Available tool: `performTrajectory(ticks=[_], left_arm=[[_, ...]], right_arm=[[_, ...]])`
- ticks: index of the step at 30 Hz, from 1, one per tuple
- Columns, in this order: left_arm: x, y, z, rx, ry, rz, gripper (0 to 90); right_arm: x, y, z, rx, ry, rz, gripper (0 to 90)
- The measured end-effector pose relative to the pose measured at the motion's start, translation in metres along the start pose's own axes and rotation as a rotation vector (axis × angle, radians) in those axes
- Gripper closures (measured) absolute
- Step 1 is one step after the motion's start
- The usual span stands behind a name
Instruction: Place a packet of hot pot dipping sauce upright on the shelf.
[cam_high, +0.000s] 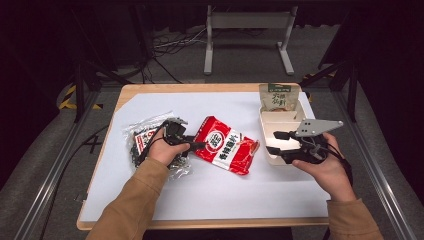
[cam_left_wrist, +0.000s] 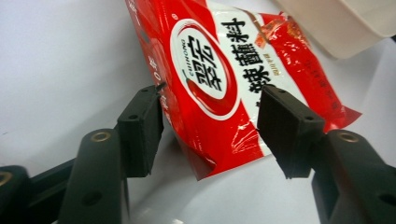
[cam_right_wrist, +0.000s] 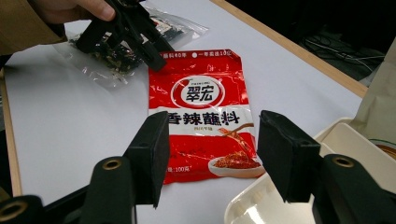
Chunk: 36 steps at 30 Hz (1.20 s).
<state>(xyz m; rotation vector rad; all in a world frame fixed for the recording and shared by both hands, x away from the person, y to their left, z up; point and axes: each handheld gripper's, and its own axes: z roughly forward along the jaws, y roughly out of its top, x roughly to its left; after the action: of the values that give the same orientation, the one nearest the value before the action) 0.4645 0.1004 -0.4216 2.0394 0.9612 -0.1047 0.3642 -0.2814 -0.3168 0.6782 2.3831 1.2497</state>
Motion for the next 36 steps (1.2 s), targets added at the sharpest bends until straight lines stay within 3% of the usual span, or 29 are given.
performTrajectory(ticks=[6, 11, 15, 19, 23, 26, 32, 36], left_arm=[[-0.003, -0.002, 0.01, 0.026, 0.001, 0.018, 48.4], [-0.005, -0.003, 0.016, 0.067, 0.02, 0.003, 64.2], [-0.004, -0.004, 0.016, 0.074, 0.048, 0.008, 78.2], [-0.007, -0.003, 0.014, 0.062, 0.028, 0.008, 88.6], [-0.014, 0.0, 0.011, 0.063, 0.04, 0.05, 89.5], [-0.016, 0.001, 0.007, 0.054, 0.042, 0.054, 89.5], [-0.026, 0.005, -0.004, 0.041, 0.019, 0.066, 89.6], [-0.04, 0.011, -0.016, 0.015, 0.01, 0.106, 89.7]], right_arm=[[0.001, 0.0, 0.001, 0.0, 0.003, -0.007, 43.9], [0.001, -0.001, 0.002, -0.008, 0.007, -0.01, 44.4], [0.001, -0.001, 0.002, -0.014, 0.015, -0.018, 48.8], [0.0, -0.001, 0.001, -0.003, 0.03, -0.013, 51.7], [0.001, -0.001, 0.002, 0.02, 0.027, -0.025, 52.4], [0.001, 0.0, 0.002, 0.024, 0.027, -0.032, 51.3], [0.002, 0.001, 0.002, 0.04, 0.021, -0.057, 51.0], [0.002, 0.002, 0.002, 0.054, 0.016, -0.088, 52.0]])
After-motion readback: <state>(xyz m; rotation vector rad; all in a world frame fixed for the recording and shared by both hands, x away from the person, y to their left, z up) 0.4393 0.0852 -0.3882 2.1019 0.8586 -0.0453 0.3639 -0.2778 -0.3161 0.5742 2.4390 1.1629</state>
